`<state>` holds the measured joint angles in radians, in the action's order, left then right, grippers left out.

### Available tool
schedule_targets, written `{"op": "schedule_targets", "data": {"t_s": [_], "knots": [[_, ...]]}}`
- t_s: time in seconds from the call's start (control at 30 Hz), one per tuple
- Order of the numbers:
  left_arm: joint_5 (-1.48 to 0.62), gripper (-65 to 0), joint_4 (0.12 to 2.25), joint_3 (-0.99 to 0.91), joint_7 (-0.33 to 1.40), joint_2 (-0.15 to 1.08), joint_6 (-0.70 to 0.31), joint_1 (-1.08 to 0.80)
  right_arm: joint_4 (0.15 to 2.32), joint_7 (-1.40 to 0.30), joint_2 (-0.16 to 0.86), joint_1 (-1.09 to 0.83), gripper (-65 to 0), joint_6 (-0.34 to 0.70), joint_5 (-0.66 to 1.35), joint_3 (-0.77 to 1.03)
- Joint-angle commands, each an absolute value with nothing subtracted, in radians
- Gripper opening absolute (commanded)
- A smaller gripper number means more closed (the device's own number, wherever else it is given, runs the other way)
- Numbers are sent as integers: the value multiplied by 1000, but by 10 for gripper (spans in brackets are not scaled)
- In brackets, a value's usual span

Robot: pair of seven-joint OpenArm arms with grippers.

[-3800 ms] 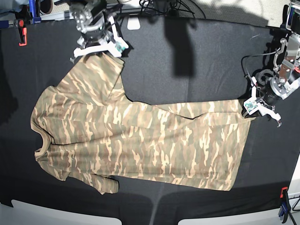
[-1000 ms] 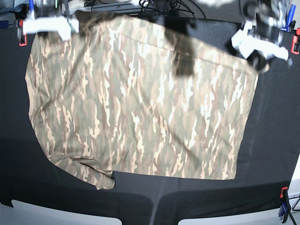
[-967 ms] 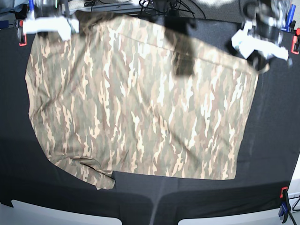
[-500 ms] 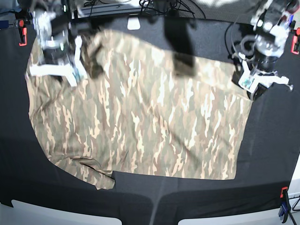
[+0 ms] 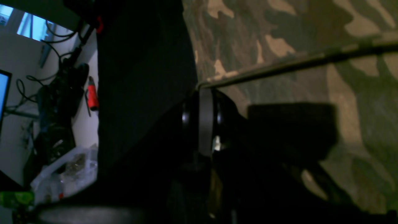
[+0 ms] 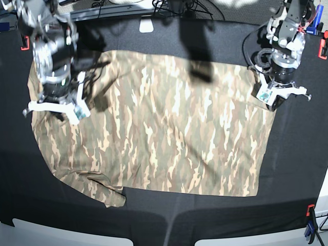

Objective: Layout the t-shirt on the table in an organized manner, then fold the t-shirt properly
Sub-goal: 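Release the shirt and raise both grippers above its edge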

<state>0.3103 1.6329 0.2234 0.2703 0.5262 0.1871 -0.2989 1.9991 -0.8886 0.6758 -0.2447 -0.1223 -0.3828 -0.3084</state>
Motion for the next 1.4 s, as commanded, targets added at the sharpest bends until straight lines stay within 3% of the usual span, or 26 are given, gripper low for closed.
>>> {"op": "schedule_targets", "data": {"t_s": [0.0,0.33,0.87,1.37], "knots": [[320,-650,1647,217,235,534,206,-290,1994,-875,690,-218,-650,-130,-403,-301],[324,-650,1644,217,270,529,207,-277,1861,-933,690,-183,-650,-132,-414,-301],[369,-650,1644,217,305,530,270,-277,1839,-981,690,-183,-650,-188,-479,-291],[305,-650,1499,217,160,530,236,-206,1839,-877,689,-179,-650,-187,-357,-233]]}}
